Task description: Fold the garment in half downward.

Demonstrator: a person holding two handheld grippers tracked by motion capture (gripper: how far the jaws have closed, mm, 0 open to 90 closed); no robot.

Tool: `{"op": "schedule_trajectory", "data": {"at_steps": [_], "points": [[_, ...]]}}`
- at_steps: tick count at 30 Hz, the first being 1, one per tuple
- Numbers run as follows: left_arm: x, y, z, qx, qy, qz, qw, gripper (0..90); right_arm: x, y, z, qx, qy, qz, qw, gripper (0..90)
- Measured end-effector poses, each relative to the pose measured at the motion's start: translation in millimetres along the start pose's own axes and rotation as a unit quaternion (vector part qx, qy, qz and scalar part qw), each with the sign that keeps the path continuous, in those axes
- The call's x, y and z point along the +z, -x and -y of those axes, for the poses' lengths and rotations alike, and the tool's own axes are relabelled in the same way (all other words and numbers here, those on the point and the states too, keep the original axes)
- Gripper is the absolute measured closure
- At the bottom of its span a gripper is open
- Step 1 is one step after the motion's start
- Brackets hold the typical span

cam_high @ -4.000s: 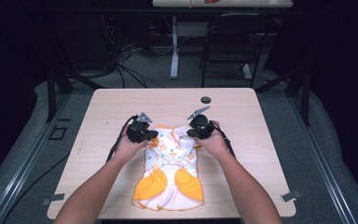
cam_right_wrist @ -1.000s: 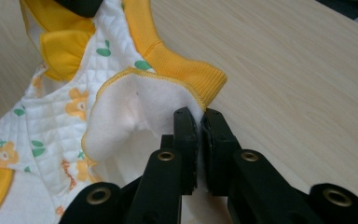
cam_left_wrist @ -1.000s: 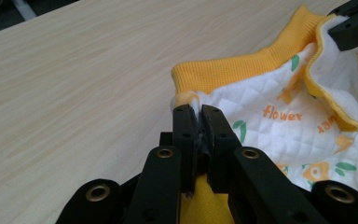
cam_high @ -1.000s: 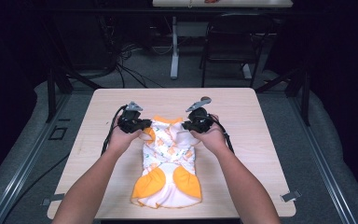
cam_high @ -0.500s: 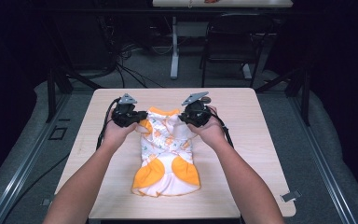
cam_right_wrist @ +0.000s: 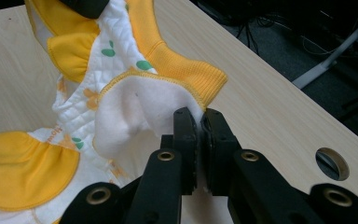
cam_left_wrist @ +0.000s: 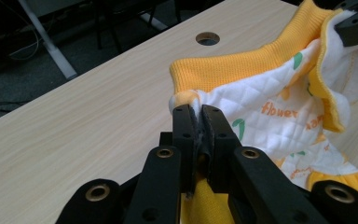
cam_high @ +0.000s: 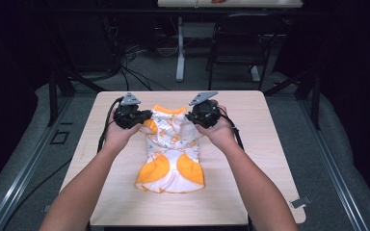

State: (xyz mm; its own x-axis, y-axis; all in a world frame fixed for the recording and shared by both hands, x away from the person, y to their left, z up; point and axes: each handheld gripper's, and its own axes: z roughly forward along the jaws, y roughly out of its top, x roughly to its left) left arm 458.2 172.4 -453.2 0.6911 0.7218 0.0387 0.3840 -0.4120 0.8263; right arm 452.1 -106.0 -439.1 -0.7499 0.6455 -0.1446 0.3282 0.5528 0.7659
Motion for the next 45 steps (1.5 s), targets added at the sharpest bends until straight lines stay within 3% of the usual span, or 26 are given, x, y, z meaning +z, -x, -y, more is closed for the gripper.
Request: {"op": "schedule_trajectory", "data": {"at_steps": [19,32,45], "points": [[11.4,13.3,32.7,0.007,-0.012,0.02,0.9997,84.9,9.1,-12.4,33.7,-0.012,-0.012,-0.012,0.9998,84.5],[-0.8,22.6,44.3,0.018,-0.013,0.042,0.9989,84.8,-0.4,-24.9,40.3,-0.029,-0.017,-0.024,0.9992,84.3],[-7.5,31.2,62.8,0.019,-0.024,0.064,0.9975,84.7,-3.3,-37.9,53.1,-0.023,-0.028,-0.051,0.998,84.0]]}}
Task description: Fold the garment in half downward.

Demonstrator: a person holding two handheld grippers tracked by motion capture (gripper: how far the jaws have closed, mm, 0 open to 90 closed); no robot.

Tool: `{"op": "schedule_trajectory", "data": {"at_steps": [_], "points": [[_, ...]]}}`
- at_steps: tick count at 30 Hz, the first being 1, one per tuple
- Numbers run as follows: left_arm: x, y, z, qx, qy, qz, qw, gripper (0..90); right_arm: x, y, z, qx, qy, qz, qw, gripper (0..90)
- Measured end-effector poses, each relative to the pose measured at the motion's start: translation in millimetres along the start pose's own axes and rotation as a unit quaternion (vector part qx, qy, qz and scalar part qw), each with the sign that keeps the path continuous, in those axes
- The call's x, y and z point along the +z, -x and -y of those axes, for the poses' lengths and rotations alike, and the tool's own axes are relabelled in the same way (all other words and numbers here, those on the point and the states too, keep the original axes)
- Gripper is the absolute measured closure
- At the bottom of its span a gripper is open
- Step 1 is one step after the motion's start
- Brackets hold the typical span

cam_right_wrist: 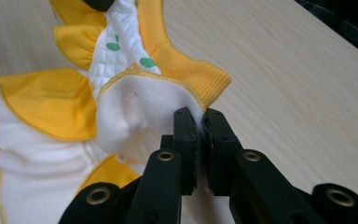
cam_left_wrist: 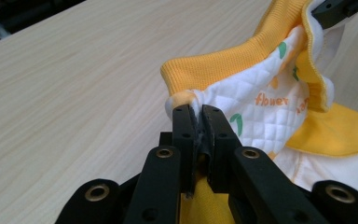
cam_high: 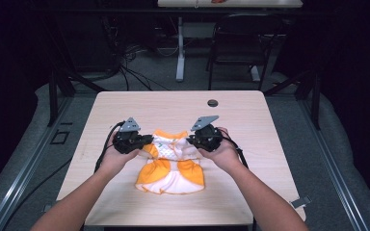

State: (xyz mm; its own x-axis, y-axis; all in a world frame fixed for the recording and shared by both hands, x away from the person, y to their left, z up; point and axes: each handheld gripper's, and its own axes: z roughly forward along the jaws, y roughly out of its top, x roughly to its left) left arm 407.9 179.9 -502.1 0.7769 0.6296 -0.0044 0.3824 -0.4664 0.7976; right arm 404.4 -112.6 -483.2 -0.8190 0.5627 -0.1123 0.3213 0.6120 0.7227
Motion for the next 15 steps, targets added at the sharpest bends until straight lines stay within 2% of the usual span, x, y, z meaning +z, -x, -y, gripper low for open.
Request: {"op": "schedule_trajectory", "data": {"at_steps": [4,8,11,15], "points": [[2.8,5.0,6.1,0.003,-0.006,0.005,1.0,84.7,3.7,-6.0,7.4,-0.008,-0.016,-0.007,0.9998,83.9],[5.0,9.6,12.1,0.005,-0.013,0.011,0.9998,84.7,5.1,-9.6,14.6,0.001,-0.015,-0.012,0.9998,83.9],[6.2,11.9,16.7,0.003,-0.012,0.015,0.9998,84.7,5.5,-11.8,18.8,-0.005,-0.023,-0.015,0.9996,83.9],[5.6,12.4,22.2,-0.001,-0.012,0.022,0.9997,84.7,5.9,-15.5,23.6,0.0,-0.017,-0.019,0.9997,83.8]]}}
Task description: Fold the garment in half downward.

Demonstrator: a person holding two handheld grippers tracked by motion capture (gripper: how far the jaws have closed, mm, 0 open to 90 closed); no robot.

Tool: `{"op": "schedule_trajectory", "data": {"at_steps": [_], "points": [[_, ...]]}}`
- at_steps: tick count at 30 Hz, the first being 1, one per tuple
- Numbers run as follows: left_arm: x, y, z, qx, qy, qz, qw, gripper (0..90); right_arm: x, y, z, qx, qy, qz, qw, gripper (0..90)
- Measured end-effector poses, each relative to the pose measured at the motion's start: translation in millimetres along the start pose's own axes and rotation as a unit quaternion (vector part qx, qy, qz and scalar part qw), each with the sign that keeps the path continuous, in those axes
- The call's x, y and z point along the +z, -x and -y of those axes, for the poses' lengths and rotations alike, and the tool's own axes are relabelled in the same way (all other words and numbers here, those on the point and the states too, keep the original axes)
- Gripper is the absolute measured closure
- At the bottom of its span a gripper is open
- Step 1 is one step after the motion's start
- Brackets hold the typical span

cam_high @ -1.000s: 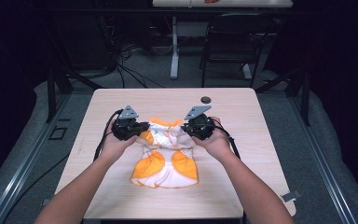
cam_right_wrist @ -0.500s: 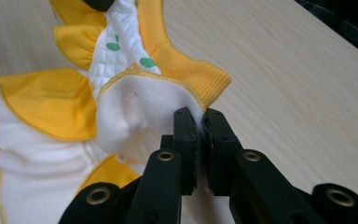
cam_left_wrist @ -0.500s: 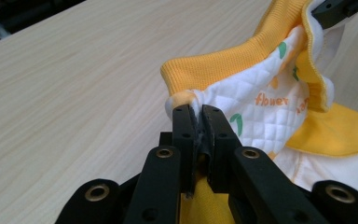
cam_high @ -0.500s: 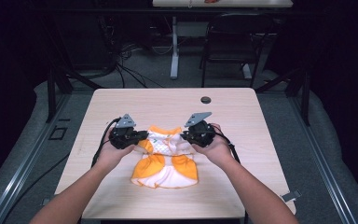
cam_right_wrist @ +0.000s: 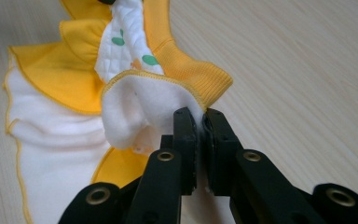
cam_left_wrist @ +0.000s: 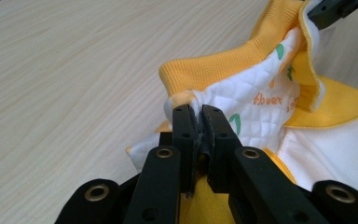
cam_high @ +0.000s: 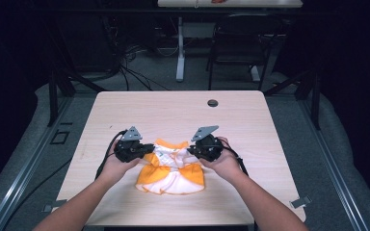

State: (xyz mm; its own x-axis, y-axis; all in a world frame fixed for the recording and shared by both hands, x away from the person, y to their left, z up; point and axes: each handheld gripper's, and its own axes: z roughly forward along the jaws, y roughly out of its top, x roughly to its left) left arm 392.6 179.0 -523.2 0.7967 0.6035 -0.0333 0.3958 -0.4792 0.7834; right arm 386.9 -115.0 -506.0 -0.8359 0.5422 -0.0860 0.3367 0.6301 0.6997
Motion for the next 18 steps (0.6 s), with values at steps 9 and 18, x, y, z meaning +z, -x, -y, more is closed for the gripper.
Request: {"op": "schedule_trajectory", "data": {"at_steps": [9,18], "points": [[0.0,13.4,15.5,0.014,-0.006,0.013,0.9998,83.9,2.2,-12.0,12.9,-0.004,-0.01,-0.015,0.9998,82.6],[-6.5,22.0,31.0,0.019,-0.004,0.027,0.9994,81.7,-1.0,-28.1,24.0,-0.004,-0.01,-0.034,0.9994,78.0]]}}
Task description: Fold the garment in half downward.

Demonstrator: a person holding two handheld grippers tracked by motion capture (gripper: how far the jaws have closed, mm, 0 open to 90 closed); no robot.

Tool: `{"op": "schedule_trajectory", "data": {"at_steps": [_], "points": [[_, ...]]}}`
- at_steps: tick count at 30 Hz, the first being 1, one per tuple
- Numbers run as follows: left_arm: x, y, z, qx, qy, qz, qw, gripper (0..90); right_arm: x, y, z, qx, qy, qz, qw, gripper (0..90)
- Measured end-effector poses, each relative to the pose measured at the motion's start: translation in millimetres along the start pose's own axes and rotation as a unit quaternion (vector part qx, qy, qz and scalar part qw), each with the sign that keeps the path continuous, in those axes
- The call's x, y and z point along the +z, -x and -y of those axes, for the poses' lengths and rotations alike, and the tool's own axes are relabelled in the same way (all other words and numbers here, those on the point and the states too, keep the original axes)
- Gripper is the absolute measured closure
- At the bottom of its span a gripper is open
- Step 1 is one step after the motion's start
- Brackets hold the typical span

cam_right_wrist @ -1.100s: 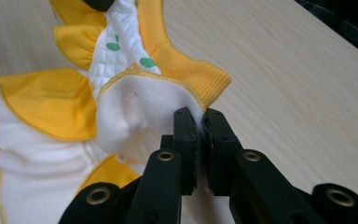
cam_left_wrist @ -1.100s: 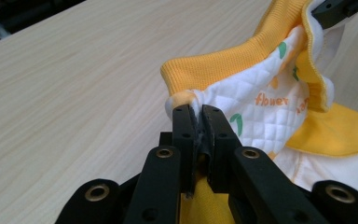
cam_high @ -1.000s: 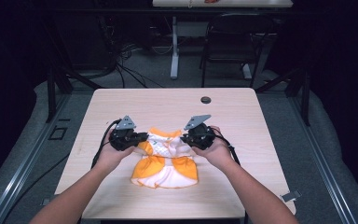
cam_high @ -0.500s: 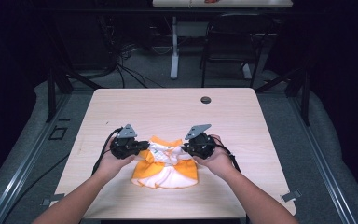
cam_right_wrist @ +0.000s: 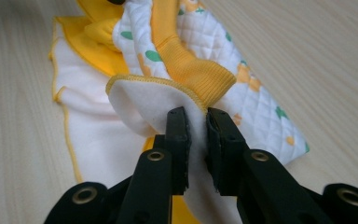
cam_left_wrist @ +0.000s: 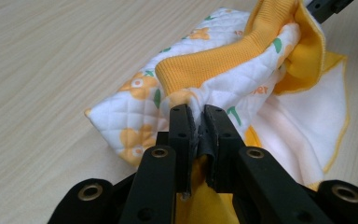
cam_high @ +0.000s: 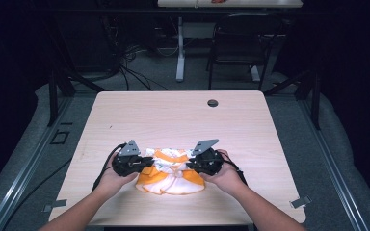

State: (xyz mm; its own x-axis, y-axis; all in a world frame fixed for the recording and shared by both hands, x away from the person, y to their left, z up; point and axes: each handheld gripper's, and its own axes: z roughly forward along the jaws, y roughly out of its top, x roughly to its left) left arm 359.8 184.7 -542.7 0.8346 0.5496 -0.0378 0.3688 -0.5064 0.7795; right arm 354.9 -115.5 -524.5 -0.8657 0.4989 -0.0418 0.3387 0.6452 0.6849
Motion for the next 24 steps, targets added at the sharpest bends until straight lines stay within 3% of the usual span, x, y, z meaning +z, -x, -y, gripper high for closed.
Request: {"op": "schedule_trajectory", "data": {"at_steps": [9,15,18,20,24], "points": [[-16.7,8.6,-0.6,-0.017,0.016,0.016,0.9996,73.3,-16.1,-9.6,7.1,0.011,0.004,-0.014,0.9998,68.5],[-28.5,7.5,-14.3,-0.021,0.034,0.007,0.9992,64.7,-35.3,-7.7,1.2,0.035,0.041,-0.02,0.9983,64.2],[-29.3,5.6,-18.3,-0.026,0.034,0.001,0.9991,64.5,-41.2,-5.0,-3.8,0.042,0.061,-0.01,0.9972,70.1],[-24.1,1.8,-20.7,-0.037,0.028,-0.01,0.9989,65.4,-38.3,-2.0,-5.6,0.051,0.059,0.002,0.997,75.8],[-14.8,-1.4,-17.6,-0.048,0.013,-0.014,0.9987,77.7,-23.4,0.7,-3.4,0.057,0.039,0.012,0.9976,80.8]]}}
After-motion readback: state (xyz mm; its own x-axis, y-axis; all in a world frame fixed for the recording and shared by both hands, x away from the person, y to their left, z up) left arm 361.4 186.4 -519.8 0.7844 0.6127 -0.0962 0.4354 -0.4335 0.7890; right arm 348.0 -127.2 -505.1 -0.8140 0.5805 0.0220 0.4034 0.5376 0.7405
